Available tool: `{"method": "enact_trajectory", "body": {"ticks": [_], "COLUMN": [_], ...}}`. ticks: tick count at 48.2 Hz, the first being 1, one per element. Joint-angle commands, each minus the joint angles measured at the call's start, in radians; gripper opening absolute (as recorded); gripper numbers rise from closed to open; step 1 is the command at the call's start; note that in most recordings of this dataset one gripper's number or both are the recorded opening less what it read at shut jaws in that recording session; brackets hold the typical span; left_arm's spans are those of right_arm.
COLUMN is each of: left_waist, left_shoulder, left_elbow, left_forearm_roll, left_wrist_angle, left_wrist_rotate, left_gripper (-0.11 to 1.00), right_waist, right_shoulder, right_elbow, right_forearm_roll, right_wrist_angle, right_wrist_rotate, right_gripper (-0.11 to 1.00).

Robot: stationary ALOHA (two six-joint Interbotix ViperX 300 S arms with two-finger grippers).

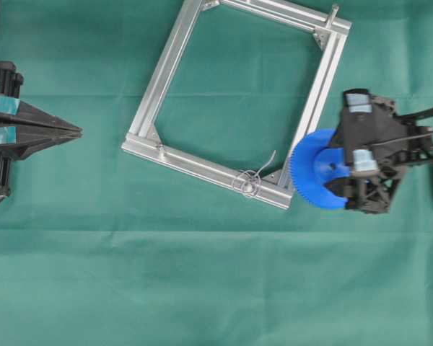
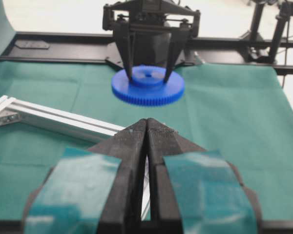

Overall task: Find the location of the shaft and insert the gear.
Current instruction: 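Carry the blue gear left toward the frame's lower corner shaft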

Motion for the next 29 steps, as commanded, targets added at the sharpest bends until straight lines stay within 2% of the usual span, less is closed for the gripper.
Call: {"method": "enact_trajectory", "body": {"ticks": [1, 13, 29], "left_waist": [-0.002, -0.002, -0.002], "left_shoulder": [0.009, 0.009, 0.008], "left_elbow": [-0.029, -0.032, -0.038], "left_forearm_roll": [-0.005, -0.005, -0.005], "left_wrist_angle": [-0.005, -0.002, 0.04], "left_wrist_rotate": [-0.002, -0.008, -0.009], "left_gripper": [0.0, 0.0, 0.0], "right_waist": [0.0, 0.0, 0.0], "right_shoulder": [0.032, 0.156, 0.282], "right_elbow": [-0.069, -0.202, -0.359], "right_forearm_roll": [-0.003, -0.003, -0.003], "right_wrist_angle": [-0.003, -0.002, 0.058], "right_wrist_rotate": [0.002, 0.005, 0.017], "right_gripper": [0.69, 0.69, 0.69]}}
